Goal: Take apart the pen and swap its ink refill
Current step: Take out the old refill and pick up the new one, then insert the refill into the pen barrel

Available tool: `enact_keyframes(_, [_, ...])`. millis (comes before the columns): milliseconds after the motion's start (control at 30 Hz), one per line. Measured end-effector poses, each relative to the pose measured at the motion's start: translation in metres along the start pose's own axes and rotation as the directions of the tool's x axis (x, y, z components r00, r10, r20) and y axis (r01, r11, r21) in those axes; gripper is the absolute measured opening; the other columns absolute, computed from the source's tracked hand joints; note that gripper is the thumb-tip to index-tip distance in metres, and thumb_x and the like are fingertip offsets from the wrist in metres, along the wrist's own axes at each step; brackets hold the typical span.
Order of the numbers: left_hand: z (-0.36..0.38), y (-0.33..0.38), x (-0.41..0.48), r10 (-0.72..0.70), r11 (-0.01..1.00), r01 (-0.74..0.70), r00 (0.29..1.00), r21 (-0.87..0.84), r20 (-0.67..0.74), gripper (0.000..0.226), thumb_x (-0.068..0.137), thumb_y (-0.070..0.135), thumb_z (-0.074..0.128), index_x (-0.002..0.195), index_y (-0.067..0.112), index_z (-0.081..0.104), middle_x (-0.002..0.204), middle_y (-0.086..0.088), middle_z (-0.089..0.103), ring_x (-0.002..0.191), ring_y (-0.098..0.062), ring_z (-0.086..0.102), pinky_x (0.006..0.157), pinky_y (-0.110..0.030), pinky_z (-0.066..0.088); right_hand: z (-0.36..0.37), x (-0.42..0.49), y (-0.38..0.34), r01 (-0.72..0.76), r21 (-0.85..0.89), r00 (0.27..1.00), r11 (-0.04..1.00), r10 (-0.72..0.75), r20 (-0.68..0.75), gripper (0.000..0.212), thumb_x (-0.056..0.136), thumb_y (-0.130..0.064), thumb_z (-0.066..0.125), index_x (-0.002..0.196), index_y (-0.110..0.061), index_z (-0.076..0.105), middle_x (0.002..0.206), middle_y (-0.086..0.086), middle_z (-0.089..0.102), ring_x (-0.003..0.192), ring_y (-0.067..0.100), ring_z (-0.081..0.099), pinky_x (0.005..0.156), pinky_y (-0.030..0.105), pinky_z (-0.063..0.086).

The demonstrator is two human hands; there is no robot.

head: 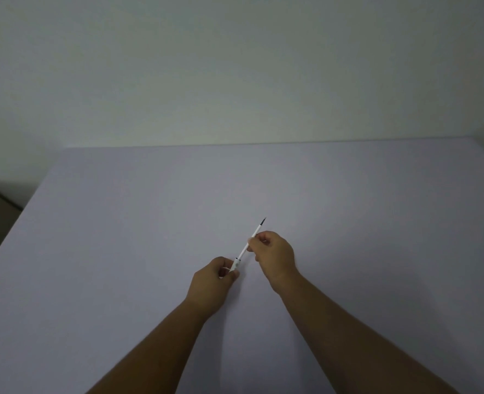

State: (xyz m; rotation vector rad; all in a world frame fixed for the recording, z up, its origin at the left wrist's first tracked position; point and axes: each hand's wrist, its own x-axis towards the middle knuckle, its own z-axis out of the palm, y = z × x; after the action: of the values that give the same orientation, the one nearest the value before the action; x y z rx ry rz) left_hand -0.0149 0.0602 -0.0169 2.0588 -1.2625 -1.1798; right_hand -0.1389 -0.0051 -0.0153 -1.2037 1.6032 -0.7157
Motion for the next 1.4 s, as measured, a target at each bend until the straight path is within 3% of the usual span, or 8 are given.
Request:
enact_keyframes(300, [0.001, 0.009, -0.001, 0.067, 0.995, -0.066, 0.998, 0.078, -0.007, 0.014, 0.092, 0.031, 0.057, 0.102, 0.023, 0.062, 0.09, 0.005, 0.057, 0.08, -0.013, 0.052, 0.059, -0.014, 0.037, -0.022, 0.004, -0.004, -0.056, 0.196, 0.997, 0.979, 0.045, 0.057, 0.018, 0.082, -0.026, 0.067, 0.067, -0.018, 0.067, 0.061, -0.005, 0.056, 0.056, 0.01, 0.046, 0.059, 0.025, 0.037])
enact_keyframes(500, [0.005, 0.017, -0.003, 0.104, 0.992, -0.103, 0.995, 0.067, -0.011, 0.018, 0.093, 0.03, 0.055, 0.108, 0.021, 0.061, 0.092, 0.004, 0.058, 0.081, -0.013, 0.053, 0.06, -0.011, 0.037, -0.025, -0.001, -0.005, -0.041, 0.058, 0.964, 0.997, 0.025, 0.265, 0.015, 0.084, -0.027, 0.067, 0.078, -0.014, 0.068, 0.065, -0.005, 0.06, 0.053, 0.003, 0.046, 0.057, 0.019, 0.036])
enact_keyframes(600, [0.002, 0.013, -0.003, 0.097, 0.994, -0.096, 0.995, 0.049, -0.012, 0.018, 0.094, 0.029, 0.054, 0.11, 0.024, 0.06, 0.092, 0.005, 0.057, 0.082, -0.013, 0.053, 0.061, -0.016, 0.04, -0.028, 0.006, -0.004, -0.044, 0.057, 0.991, 0.997, 0.037, 0.128, 0.025, 0.084, -0.036, 0.066, 0.081, -0.011, 0.07, 0.074, -0.002, 0.065, 0.064, 0.011, 0.054, 0.065, 0.025, 0.043])
enact_keyframes(800, [-0.004, 0.005, -0.002, 0.074, 0.997, -0.074, 0.997, -0.026, 0.008, 0.03, 0.093, 0.026, 0.053, 0.121, 0.037, 0.053, 0.082, 0.008, 0.058, 0.075, -0.014, 0.056, 0.078, -0.038, 0.055, -0.03, 0.017, 0.02, 0.115, -0.703, 0.993, 0.702, -0.099, 0.063, 0.023, 0.089, -0.024, 0.049, 0.095, -0.009, 0.066, 0.099, 0.012, 0.067, 0.093, 0.031, 0.063, 0.07, 0.034, 0.046])
enact_keyframes(1033, [-0.007, -0.002, -0.003, 0.078, 0.997, -0.078, 0.997, -0.019, 0.014, 0.029, 0.094, 0.027, 0.052, 0.122, 0.036, 0.052, 0.081, 0.011, 0.057, 0.075, -0.012, 0.056, 0.081, -0.04, 0.057, -0.016, 0.011, 0.039, 0.197, -0.841, 0.976, 0.503, -0.182, 0.119, 0.031, 0.096, -0.032, 0.043, 0.106, -0.008, 0.06, 0.111, 0.013, 0.063, 0.103, 0.031, 0.061, 0.08, 0.035, 0.05])
enact_keyframes(1200, [-0.006, -0.001, -0.003, 0.085, 0.996, -0.085, 0.996, -0.008, 0.013, 0.029, 0.094, 0.027, 0.052, 0.122, 0.035, 0.053, 0.082, 0.008, 0.058, 0.073, -0.015, 0.055, 0.074, -0.034, 0.054, -0.015, 0.006, 0.03, 0.154, -0.681, 0.988, 0.716, -0.116, 0.101, 0.021, 0.086, -0.022, 0.053, 0.098, -0.007, 0.061, 0.102, 0.015, 0.067, 0.096, 0.034, 0.063, 0.076, 0.035, 0.05])
enact_keyframes(1300, [-0.006, 0.001, -0.002, 0.097, 0.995, -0.098, 0.995, 0.023, 0.014, 0.027, 0.094, 0.028, 0.052, 0.12, 0.038, 0.053, 0.083, 0.007, 0.058, 0.072, -0.014, 0.054, 0.067, -0.026, 0.048, -0.018, 0.006, 0.017, 0.057, -0.329, 0.998, 0.943, -0.049, 0.031, 0.022, 0.086, -0.022, 0.059, 0.104, -0.009, 0.066, 0.094, 0.007, 0.068, 0.086, 0.024, 0.063, 0.076, 0.028, 0.046])
enact_keyframes(1400, [-0.005, 0.004, -0.003, 0.112, 0.993, -0.113, 0.993, 0.034, 0.025, 0.028, 0.094, 0.029, 0.052, 0.121, 0.038, 0.053, 0.085, 0.006, 0.058, 0.071, -0.013, 0.054, 0.062, -0.021, 0.045, -0.021, 0.004, -0.002, -0.072, 0.142, 0.997, 0.987, 0.066, 0.045, 0.021, 0.088, -0.021, 0.061, 0.104, -0.01, 0.068, 0.091, 0.004, 0.068, 0.064, 0.011, 0.054, 0.062, 0.026, 0.045])
